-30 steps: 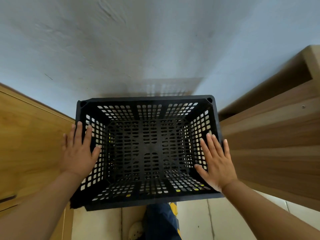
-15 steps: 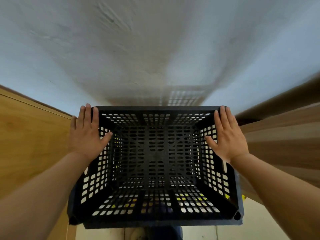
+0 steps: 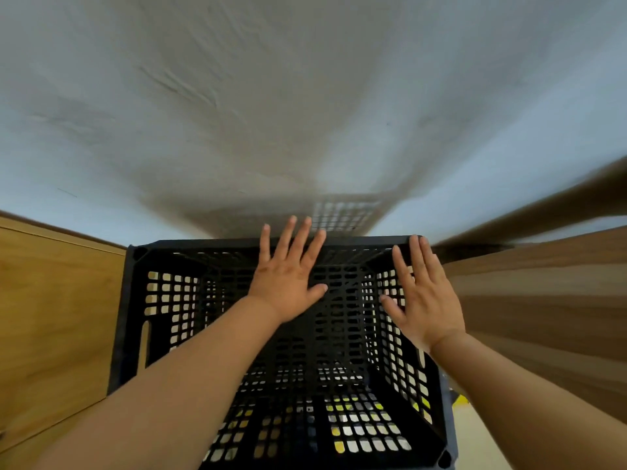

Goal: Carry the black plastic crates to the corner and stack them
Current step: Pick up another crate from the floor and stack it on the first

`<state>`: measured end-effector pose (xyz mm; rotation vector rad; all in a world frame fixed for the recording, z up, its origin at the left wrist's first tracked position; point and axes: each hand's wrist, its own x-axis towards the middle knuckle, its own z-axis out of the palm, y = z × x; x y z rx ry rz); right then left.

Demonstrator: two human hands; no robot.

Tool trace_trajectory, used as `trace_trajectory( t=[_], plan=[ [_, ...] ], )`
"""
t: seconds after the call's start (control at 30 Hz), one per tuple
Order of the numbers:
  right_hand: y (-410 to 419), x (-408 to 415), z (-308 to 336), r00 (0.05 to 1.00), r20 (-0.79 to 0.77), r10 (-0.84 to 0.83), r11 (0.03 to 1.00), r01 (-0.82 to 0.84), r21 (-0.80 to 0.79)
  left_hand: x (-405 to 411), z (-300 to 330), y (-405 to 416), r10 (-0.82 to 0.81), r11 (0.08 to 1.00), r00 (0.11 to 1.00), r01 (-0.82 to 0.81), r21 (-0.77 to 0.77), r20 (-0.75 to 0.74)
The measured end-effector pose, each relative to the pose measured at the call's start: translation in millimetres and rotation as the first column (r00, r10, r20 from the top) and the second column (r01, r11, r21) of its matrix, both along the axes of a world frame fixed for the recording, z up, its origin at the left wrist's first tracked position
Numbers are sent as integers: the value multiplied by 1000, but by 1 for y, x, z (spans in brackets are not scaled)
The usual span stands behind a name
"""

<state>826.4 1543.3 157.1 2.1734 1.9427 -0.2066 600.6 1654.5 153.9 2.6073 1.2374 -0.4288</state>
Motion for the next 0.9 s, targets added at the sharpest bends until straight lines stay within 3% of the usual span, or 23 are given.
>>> trace_trajectory(
  t=[0.4,0.57,0.73,0.9],
  plan=[
    [1,1,21,997,-80,-2,998,-3,-67,11,37,9,-28,954,976,-39,-297,-215],
    [1,-2,68,980,-181,-87,972,44,-230,12,70,-13,99,947,991,-122,-298,-90],
    [-37,-16,112,920,-246,-306,940,251,-230,9,93,-51,-6,970,999,-3,-241,-37],
    [-81,-37,154,906,-206,-369,914,313,-259,8,128,-74,-129,970,991,130,-205,19]
  ],
)
